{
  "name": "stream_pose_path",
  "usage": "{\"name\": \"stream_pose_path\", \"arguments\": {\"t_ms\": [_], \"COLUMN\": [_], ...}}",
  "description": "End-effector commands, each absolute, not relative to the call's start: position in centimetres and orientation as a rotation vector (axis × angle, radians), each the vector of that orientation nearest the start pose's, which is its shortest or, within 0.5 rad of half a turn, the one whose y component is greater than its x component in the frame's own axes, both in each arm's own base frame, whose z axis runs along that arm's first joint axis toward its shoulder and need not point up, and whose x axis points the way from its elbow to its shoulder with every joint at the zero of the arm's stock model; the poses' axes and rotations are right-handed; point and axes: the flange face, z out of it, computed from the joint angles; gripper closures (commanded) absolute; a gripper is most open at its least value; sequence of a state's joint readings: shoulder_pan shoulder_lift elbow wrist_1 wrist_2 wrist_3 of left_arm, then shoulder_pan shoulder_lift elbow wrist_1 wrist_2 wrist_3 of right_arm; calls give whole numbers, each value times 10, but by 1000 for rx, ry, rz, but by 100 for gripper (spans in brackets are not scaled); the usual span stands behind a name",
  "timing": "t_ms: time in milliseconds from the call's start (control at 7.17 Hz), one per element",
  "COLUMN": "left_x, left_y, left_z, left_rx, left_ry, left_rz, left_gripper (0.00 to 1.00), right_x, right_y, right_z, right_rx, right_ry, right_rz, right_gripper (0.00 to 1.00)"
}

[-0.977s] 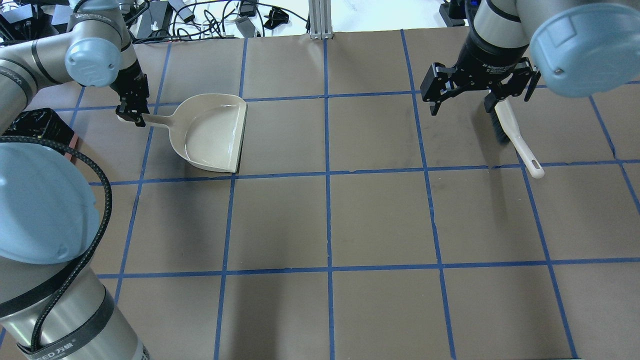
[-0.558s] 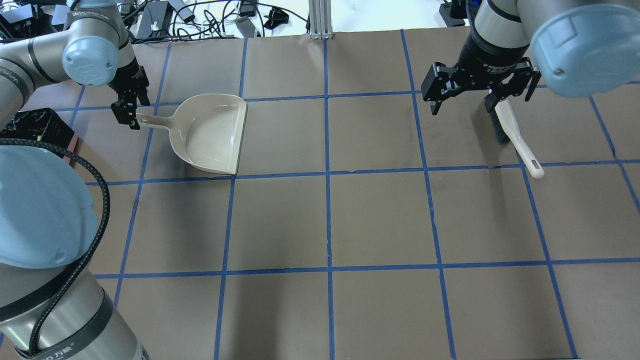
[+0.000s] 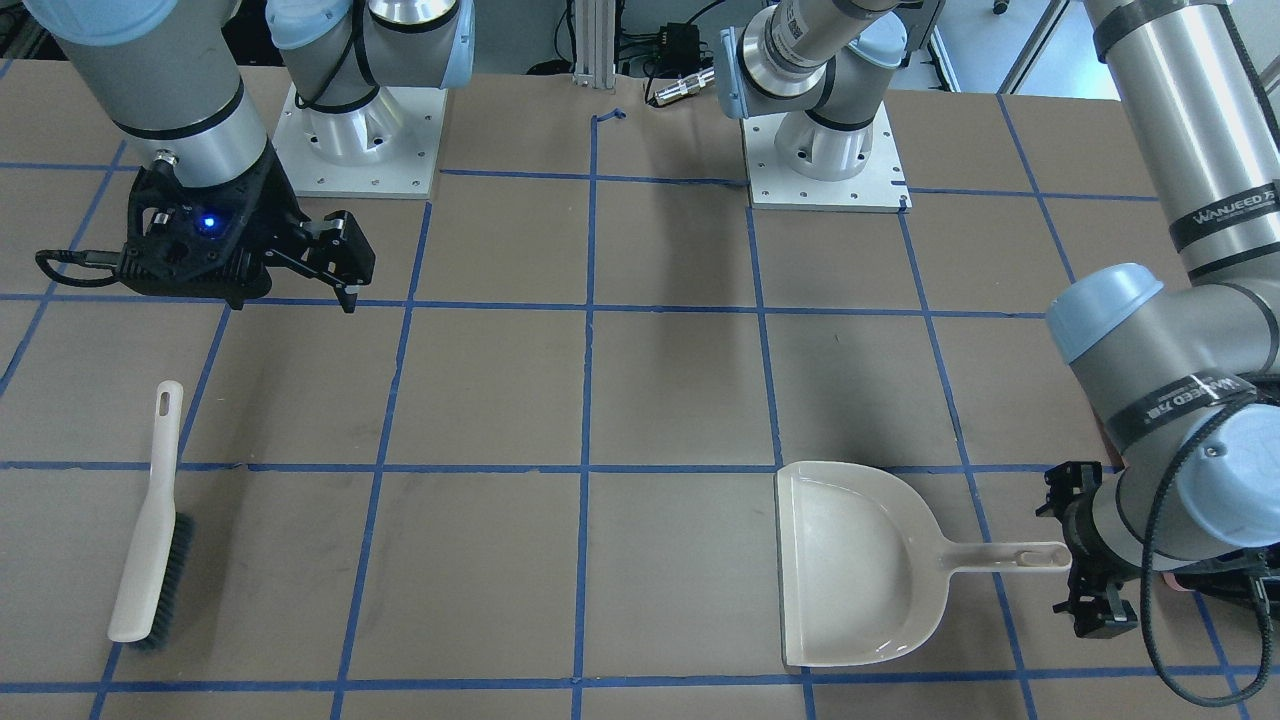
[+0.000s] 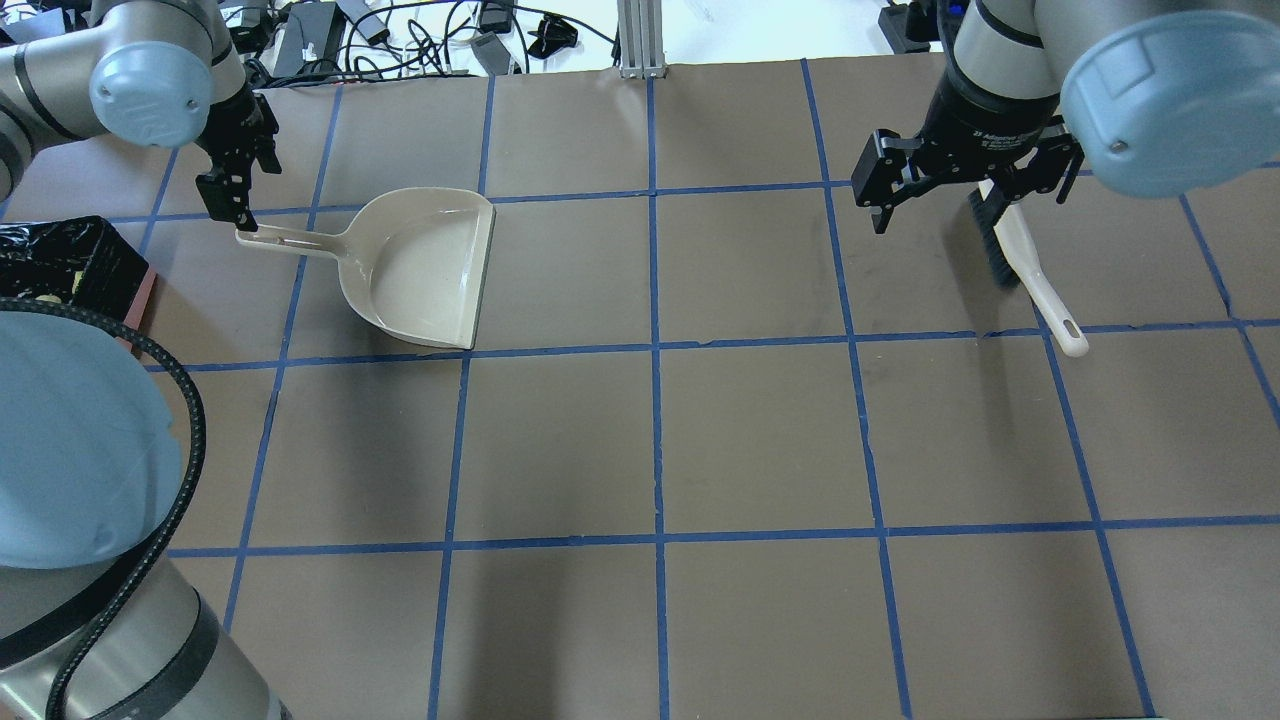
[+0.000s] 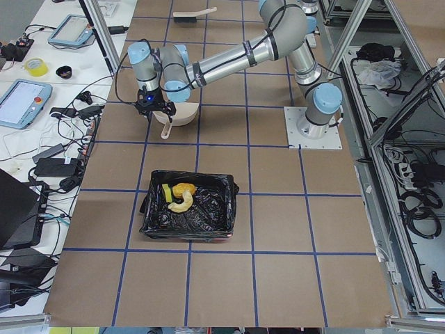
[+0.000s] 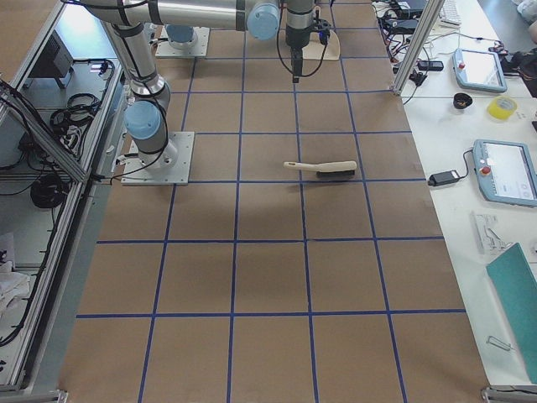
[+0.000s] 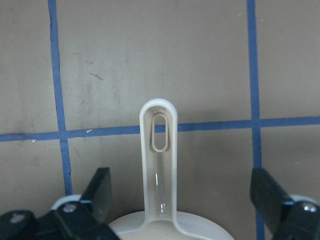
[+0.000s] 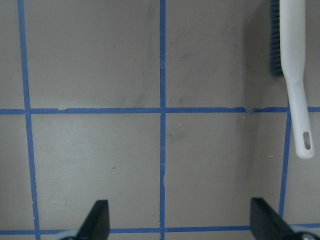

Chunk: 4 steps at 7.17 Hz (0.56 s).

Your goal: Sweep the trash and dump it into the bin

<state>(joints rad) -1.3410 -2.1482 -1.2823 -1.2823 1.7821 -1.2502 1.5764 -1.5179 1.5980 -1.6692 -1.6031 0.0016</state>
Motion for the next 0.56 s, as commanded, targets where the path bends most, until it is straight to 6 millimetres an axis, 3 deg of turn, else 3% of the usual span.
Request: {"name": "stream_pose_path", "arguments": {"t_ms": [0, 140, 419], "left_x": [54, 47, 24], "left_y": [-712, -706, -688], "left_z": [355, 376, 422], "left_rx": [-1932, -1880, -1422], "left_ry": [2302, 2372, 2659], "left_rz": [-220, -221, -285], "left_gripper": [0, 0, 0], "right_x": [132, 133, 133], "right_y": [-514, -515, -515], "right_z": [457, 457, 457], "right_rx": [-7, -9, -17], "right_ry": [3175, 3175, 3175], "right_rz": [-24, -27, -29], "right_gripper": [0, 0, 0]}}
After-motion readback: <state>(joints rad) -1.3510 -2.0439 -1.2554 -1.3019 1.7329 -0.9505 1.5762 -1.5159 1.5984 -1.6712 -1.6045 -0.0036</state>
